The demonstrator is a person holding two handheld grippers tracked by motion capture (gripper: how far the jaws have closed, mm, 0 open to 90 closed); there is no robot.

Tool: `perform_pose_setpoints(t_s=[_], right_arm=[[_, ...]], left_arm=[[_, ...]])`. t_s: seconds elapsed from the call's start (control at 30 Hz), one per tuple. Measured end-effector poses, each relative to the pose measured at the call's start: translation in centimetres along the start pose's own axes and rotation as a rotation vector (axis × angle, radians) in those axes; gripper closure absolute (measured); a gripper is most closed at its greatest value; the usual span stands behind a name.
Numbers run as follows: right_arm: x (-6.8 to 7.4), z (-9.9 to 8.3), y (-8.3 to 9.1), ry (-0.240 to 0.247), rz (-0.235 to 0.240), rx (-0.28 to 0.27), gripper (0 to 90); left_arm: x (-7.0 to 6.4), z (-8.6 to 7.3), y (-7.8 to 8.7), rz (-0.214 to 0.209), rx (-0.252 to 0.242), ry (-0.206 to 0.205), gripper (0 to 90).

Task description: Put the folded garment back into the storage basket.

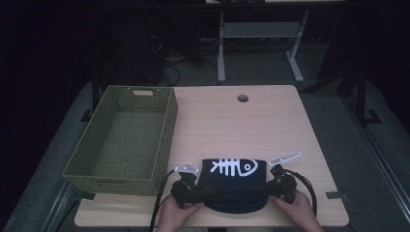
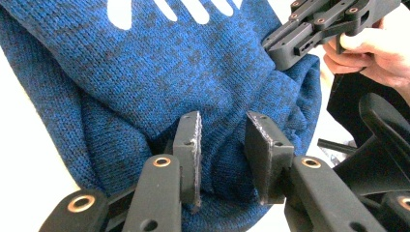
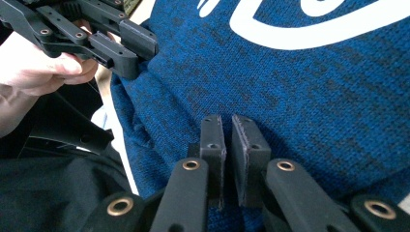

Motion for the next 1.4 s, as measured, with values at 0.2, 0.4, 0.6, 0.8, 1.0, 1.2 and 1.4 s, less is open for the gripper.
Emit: perform_pose_setpoints(t_s=[0.2,0.4,0.6,0.8,1.0,1.2,1.4], right_arm=[[0.1,0.1,0.0,0.006,0.003,0.002,79.3],[0.4,1.1,1.2,0.03,-0.017,-0.049,69.9],[-0.7,1.7,3.0,0.014,-0.08,-0.104,66.4],[-2.3,1.5,4.1,-0.019,-0.154,-0.13,60.1],[-3.3,1.5,3.8,-0.035,-0.19,-0.137,54.6],[-3.8,1.5,3.2,-0.047,-0.208,-0.137,51.1],[-4.1,1.4,3.2,-0.063,-0.217,-0.136,50.7]], left_arm=[[-0.1,0.4,0.3,-0.004,-0.022,0.011,66.3],[-0.1,2.1,1.3,0.016,-0.097,0.01,65.5],[0.8,3.1,1.6,0.075,-0.153,0.027,64.6],[2.2,3.1,1.6,0.14,-0.175,0.046,60.4],[3.4,2.6,1.6,0.18,-0.173,0.092,52.4],[3.8,2.2,1.3,0.199,-0.158,0.116,45.3],[4.2,1.9,0.9,0.202,-0.142,0.143,42.3]])
Point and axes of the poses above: each handheld gripper's, and its own axes: y roughly backward along the jaws, z roughly out of its top, x roughly to its left, the point moved 7 cm from there along -y, roughly forward along the jaws, and after that the axes turned 12 degrees about -x, right-handed, at the moved point
